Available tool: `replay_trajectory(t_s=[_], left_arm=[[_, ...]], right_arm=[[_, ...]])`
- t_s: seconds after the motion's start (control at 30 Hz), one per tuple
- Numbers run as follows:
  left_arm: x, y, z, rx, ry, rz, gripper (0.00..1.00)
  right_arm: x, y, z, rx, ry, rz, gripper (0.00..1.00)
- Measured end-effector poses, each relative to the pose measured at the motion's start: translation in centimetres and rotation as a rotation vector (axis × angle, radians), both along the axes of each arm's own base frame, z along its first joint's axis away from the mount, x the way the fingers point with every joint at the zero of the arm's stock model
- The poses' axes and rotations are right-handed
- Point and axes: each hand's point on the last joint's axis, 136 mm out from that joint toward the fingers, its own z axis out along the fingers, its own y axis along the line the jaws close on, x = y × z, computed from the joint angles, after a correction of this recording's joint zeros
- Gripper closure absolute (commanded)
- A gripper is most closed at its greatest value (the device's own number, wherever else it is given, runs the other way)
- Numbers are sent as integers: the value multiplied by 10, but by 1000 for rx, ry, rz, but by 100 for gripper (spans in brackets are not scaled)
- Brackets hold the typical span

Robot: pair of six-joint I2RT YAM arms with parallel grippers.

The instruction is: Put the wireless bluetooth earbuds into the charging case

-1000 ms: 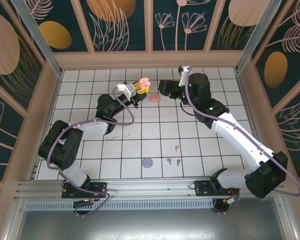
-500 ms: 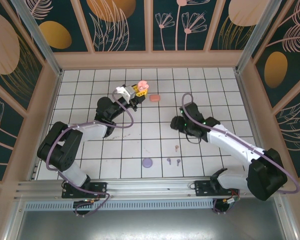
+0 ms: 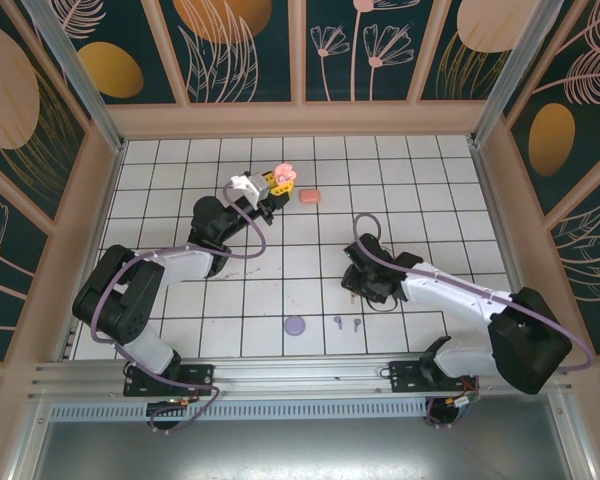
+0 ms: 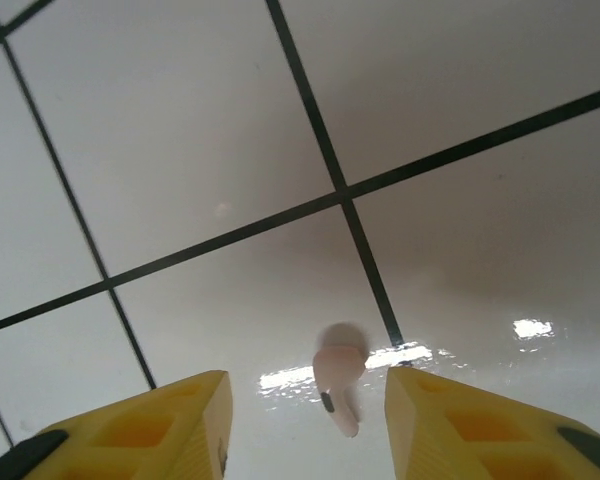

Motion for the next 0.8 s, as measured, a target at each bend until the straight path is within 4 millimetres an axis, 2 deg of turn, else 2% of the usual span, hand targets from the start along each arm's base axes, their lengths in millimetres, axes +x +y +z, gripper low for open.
replay_trajectory(t_s=[0.4, 0.8], left_arm=[[-3, 2, -2, -10, 3, 1, 100], [-2, 4, -1, -15, 0, 12, 100]], right_arm=[[-14, -2, -26, -88, 83, 18, 60], [-9, 7, -32, -124, 94, 35, 62]])
